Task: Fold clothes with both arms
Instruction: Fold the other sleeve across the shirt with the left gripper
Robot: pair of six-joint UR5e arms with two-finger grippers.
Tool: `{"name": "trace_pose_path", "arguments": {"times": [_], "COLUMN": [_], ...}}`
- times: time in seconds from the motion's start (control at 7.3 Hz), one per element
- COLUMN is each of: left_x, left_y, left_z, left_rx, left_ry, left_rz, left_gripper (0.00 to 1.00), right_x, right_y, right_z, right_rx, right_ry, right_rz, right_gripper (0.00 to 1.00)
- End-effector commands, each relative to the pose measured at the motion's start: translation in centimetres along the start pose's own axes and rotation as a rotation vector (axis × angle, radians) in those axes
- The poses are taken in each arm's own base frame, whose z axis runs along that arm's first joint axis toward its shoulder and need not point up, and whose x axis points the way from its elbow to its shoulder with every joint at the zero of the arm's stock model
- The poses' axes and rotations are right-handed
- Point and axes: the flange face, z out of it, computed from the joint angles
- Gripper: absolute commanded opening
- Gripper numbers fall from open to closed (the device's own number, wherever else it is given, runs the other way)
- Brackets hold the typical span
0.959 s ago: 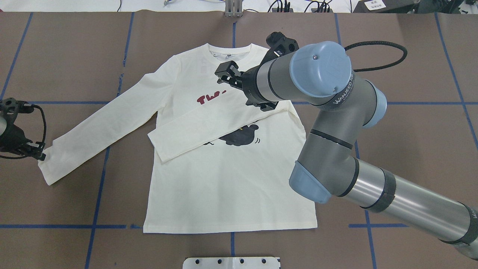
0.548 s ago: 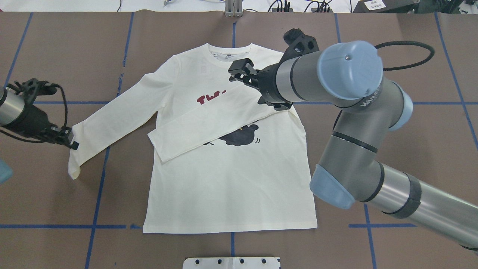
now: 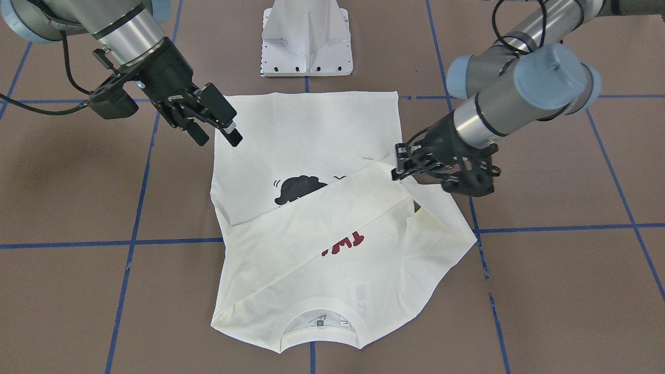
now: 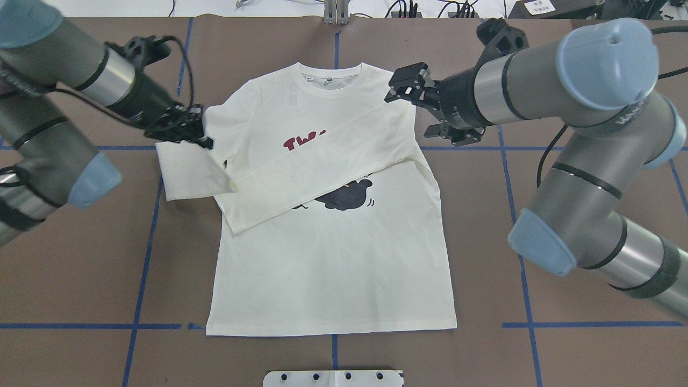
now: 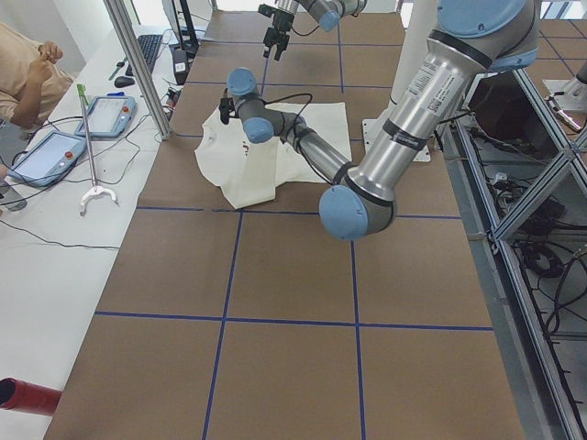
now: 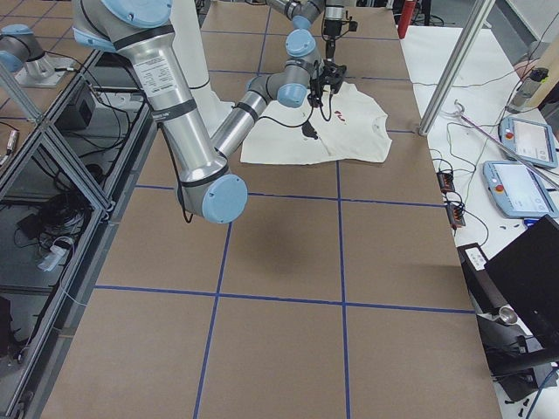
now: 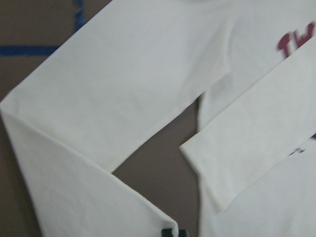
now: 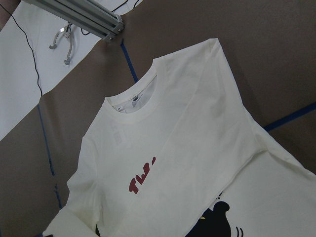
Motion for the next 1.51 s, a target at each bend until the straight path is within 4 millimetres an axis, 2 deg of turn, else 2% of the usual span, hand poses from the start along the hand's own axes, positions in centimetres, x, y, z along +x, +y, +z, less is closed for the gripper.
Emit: {"name": "trace_pose_path", "arguments": {"times": [0.0,0.14,0.27,0.41,0.68,0.82,1.1,1.23,1.37], "left_x": [16.5,17.1,17.3,18.6,19.2,20.8,21.0,20.5,20.5], "left_y": [1.5,3.9,6.0,6.5,6.2,7.2,10.2,10.2,10.1], "left_z": [10.6,15.4,19.3,20.6,22.5,22.5,24.8,25.0,24.9], "left_rx": [0.128,0.183,0.223,0.24,0.264,0.259,0.219,0.216,0.217], "left_ry": [0.036,0.092,0.094,0.087,0.093,0.111,0.104,0.099,0.099], "left_rz": [0.026,0.057,0.069,0.07,0.074,0.08,0.052,0.037,0.034], "left_gripper": [0.0,0.0,0.0,0.0,0.0,0.0,0.0,0.08,0.35], "right_x": [2.7,3.1,3.2,3.5,3.6,3.5,3.6,3.6,3.6], "right_y": [-4.6,-5.6,-5.6,-5.8,-5.8,-5.7,-5.7,-5.7,-5.8], "right_z": [-3.2,-4.2,-4.0,-3.8,-3.8,-3.9,-3.7,-3.7,-3.6], "right_rx": [-0.013,-0.016,-0.016,-0.015,-0.015,-0.015,-0.015,-0.015,-0.014], "right_ry": [0.027,0.028,0.032,0.038,0.04,0.036,0.04,0.04,0.041], "right_rz": [-0.022,-0.027,-0.024,-0.021,-0.019,-0.017,-0.018,-0.019,-0.019], "right_gripper": [1.0,1.0,1.0,1.0,1.0,1.0,1.0,1.0,1.0]}}
